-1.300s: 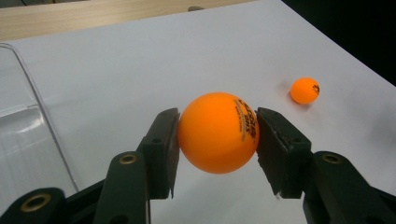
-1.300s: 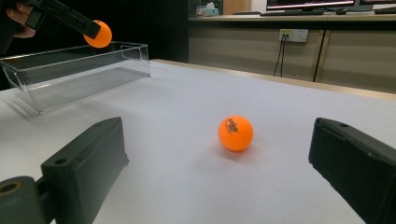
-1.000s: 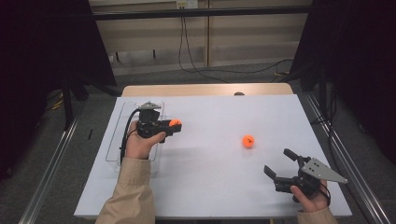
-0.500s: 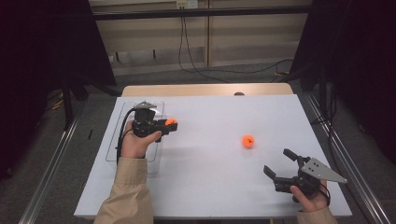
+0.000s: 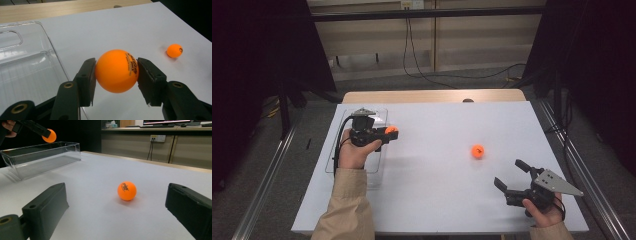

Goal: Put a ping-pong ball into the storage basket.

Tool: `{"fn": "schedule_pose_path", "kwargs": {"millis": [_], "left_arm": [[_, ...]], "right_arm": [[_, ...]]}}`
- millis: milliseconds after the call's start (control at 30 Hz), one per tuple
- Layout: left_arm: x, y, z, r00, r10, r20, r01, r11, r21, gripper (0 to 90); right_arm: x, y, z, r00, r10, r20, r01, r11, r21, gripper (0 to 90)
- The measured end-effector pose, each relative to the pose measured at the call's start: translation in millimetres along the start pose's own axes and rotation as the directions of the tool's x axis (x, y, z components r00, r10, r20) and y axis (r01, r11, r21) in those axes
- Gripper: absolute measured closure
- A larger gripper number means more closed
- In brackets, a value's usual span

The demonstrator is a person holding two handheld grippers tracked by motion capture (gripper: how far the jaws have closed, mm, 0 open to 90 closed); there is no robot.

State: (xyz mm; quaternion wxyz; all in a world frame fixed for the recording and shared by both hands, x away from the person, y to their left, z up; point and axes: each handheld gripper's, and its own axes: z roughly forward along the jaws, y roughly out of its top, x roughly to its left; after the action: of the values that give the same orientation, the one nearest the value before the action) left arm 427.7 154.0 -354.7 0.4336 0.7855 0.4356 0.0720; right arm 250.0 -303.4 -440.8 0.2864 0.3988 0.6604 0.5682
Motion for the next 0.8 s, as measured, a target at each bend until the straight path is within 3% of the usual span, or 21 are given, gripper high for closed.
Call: {"fn": "schedule_pose_path", "kwargs": {"millis": [800], "left_arm": [[12.8,-2.6,-7.1,0.9993,-0.019,-0.032,0.019,0.9998,-0.006,51.0]], "right_arm": [[0.2,-0.1,0.2,1.0,0.0,-0.001,0.0,1.0,0.0,3.7]]}}
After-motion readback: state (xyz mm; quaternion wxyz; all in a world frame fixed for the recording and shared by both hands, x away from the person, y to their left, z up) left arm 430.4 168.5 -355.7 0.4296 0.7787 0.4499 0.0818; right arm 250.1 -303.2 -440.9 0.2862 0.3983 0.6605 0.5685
